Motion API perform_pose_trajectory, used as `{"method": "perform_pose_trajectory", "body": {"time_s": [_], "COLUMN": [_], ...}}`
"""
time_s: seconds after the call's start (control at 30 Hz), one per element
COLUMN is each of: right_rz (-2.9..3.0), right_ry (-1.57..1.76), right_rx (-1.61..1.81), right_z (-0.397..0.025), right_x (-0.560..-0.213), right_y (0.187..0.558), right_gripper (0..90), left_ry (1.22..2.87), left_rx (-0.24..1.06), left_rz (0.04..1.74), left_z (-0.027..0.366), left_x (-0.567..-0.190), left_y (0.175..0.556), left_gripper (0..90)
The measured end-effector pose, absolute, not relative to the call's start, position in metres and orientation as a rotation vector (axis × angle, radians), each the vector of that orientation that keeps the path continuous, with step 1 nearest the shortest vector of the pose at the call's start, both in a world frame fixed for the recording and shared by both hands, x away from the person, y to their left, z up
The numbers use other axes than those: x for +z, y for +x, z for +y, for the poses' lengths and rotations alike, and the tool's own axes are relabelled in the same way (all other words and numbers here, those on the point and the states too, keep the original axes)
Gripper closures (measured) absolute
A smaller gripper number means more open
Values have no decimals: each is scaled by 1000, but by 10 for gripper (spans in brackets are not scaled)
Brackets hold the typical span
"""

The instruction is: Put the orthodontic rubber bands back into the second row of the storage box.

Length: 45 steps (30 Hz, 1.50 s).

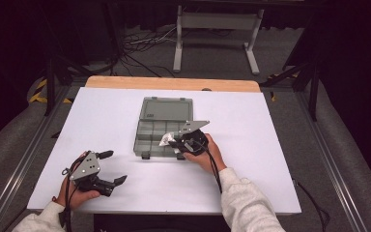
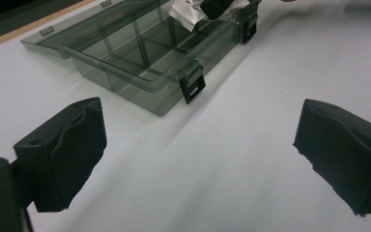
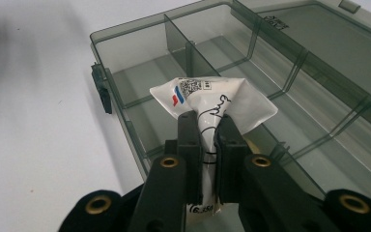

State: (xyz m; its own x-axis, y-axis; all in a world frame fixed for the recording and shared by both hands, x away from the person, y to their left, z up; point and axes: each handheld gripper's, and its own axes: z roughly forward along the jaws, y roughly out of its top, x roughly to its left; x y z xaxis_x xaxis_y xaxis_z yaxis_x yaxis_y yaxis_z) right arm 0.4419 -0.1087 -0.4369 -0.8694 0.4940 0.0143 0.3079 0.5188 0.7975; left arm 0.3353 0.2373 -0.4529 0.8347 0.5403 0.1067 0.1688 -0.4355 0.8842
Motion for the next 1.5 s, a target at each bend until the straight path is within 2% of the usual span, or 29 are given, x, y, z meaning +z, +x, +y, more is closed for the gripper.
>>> {"method": "perform_pose_trajectory", "body": {"time_s": [0.6, 0.77, 0.9, 1.1, 1.5], "right_rz": [2645, 2629, 2623, 2639, 2658], "right_ry": [726, 725, 717, 701, 651], "right_rx": [1227, 1176, 1161, 1109, 1050], "right_z": [-110, -109, -111, -111, -102], "right_x": [-444, -443, -442, -441, -443], "right_y": [448, 447, 448, 447, 454], "right_gripper": [798, 743, 738, 811, 816], "left_ry": [2028, 2036, 2036, 2035, 2041], "left_rx": [453, 449, 452, 459, 453], "left_rz": [524, 520, 524, 529, 507], "left_z": [234, 233, 234, 235, 234], "left_x": [-455, -455, -455, -455, -455], "left_y": [336, 337, 337, 337, 337], "left_gripper": [54, 54, 54, 55, 54]}}
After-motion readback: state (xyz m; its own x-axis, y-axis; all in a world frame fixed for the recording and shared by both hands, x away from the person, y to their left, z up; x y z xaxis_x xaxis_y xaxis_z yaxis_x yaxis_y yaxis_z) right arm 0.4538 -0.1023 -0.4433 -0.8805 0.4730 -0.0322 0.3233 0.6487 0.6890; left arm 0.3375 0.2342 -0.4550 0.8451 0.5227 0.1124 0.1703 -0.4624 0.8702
